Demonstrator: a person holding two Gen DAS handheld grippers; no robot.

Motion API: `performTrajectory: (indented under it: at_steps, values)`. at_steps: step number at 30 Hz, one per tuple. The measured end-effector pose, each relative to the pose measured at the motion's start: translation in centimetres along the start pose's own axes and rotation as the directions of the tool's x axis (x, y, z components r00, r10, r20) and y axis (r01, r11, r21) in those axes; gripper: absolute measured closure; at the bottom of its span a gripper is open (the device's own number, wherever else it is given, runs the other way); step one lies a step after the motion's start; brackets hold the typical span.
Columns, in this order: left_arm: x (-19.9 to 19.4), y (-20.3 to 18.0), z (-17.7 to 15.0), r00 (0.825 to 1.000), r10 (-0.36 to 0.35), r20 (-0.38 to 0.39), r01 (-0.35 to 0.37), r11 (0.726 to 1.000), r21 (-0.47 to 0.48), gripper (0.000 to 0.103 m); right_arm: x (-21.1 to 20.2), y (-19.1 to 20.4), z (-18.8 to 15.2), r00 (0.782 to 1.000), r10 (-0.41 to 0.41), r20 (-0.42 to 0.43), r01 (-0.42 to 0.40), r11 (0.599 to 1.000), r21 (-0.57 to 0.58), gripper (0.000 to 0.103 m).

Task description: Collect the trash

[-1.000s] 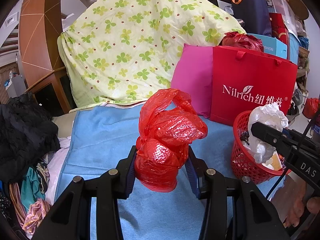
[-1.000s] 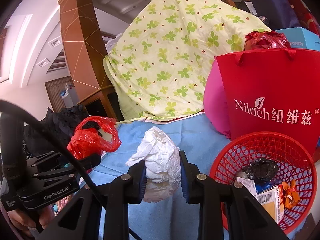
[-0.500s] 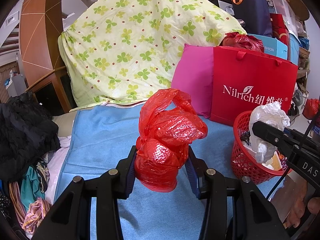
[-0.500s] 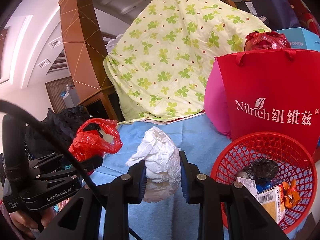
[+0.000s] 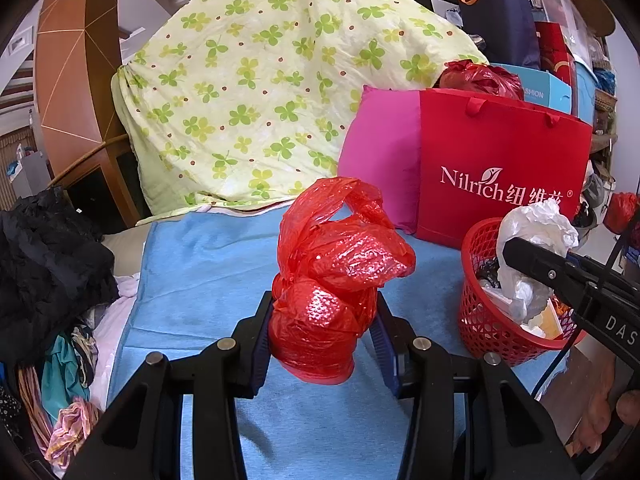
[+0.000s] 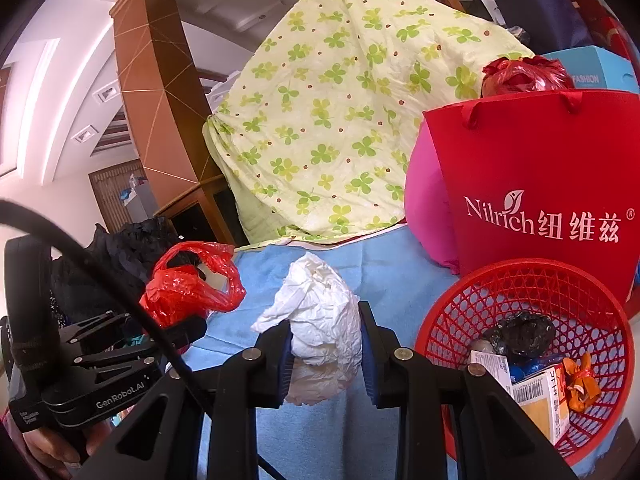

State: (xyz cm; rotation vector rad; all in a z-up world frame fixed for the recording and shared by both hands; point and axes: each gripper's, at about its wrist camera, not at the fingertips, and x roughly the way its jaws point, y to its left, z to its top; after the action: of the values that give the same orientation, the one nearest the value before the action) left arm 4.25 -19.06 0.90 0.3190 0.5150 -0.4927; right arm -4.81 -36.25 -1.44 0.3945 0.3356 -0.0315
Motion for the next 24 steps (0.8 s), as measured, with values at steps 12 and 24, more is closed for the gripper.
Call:
performTrajectory:
  at_steps: [12,24]
  values:
    - [0.5,-0.1,0.0,1.0,-0.003,-0.013,0.003,1.0,-0.004,0.055,0.2,-0.2,0.0,1.0,-0.009,-0.004,0.009,1.0,0.006,0.073]
    - [0.6,-1.9,0.7,0.995,-0.099,0.012,0.099,0.995,0.018,0.055,-0.4,-2.2,0.2,0.999,-0.043,0.024,0.042,0.999,0.034,0.073]
